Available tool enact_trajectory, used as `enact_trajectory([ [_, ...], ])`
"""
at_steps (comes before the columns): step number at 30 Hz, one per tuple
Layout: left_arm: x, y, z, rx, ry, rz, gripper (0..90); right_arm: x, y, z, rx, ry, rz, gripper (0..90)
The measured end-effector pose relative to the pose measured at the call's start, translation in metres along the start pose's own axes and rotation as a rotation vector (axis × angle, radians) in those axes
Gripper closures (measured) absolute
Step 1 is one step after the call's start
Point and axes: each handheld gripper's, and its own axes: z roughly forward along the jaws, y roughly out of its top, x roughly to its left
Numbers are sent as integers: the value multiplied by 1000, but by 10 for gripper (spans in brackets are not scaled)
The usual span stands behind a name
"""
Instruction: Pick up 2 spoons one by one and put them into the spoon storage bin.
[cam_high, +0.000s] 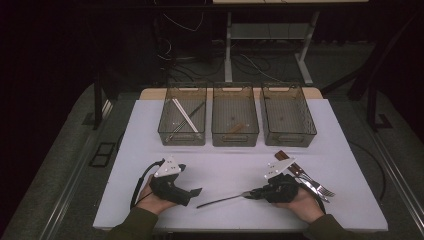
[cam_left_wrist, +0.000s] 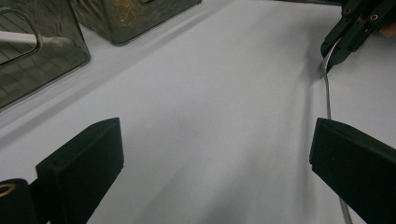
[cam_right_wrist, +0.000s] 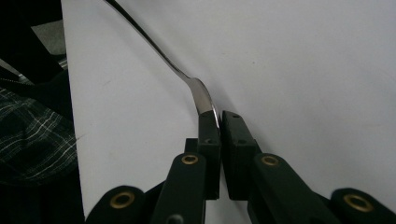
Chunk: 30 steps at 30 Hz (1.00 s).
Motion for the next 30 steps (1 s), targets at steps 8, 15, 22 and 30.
enact_trajectory([
  [8,0,0,-1,-4,-1,-2,17,-1,0,-1,-5,-3,16,873],
  [15,0,0,-1,-6,-2,-2,17,-4,0,-10,-38,-62,56,874],
  [22,0,0,0,-9,-2,-2,15,-11,0,-18,-81,-134,114,874],
  [30,1,0,0,-11,0,-3,12,-17,5,-26,-121,-190,150,874],
])
